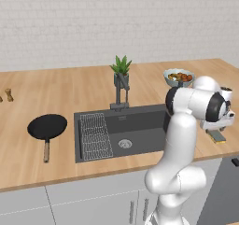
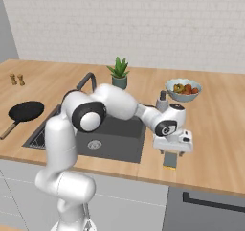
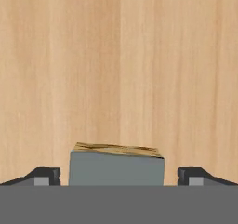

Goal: Pick the pan and sponge and place them into the sink. Then turn on the water.

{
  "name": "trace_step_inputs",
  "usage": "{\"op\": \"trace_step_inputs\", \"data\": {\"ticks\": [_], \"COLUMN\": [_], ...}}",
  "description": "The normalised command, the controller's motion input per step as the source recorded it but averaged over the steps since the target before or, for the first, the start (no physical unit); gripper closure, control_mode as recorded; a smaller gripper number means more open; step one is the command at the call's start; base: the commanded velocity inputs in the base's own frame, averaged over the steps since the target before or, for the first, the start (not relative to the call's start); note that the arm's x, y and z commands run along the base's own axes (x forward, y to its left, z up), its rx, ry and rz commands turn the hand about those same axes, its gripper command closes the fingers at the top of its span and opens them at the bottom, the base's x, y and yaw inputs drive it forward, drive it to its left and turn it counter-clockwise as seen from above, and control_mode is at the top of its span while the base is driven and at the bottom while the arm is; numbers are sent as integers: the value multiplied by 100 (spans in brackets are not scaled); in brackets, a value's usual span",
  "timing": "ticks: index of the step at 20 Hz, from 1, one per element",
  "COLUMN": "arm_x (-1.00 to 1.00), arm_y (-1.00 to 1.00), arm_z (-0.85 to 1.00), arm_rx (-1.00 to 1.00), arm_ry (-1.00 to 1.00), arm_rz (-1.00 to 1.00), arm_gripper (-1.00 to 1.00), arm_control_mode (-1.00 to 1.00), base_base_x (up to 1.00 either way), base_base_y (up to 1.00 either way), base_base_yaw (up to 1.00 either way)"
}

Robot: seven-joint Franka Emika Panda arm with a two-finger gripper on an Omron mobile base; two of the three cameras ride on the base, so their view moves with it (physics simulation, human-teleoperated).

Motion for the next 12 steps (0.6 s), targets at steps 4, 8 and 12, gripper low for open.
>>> {"op": "trace_step_inputs", "data": {"ticks": [4, 8, 12], "arm_x": [0, 0, 0], "arm_y": [-6, -5, 0], "arm_z": [-34, -30, -45], "arm_rx": [0, 0, 0], "arm_ry": [8, 5, 5], "arm_rz": [3, 3, 3], "arm_gripper": [-100, -100, -100], "arm_control_mode": [-100, -100, -100], "base_base_x": [0, 0, 0], "base_base_y": [0, 0, 0], "base_base_yaw": [0, 0, 0]}}
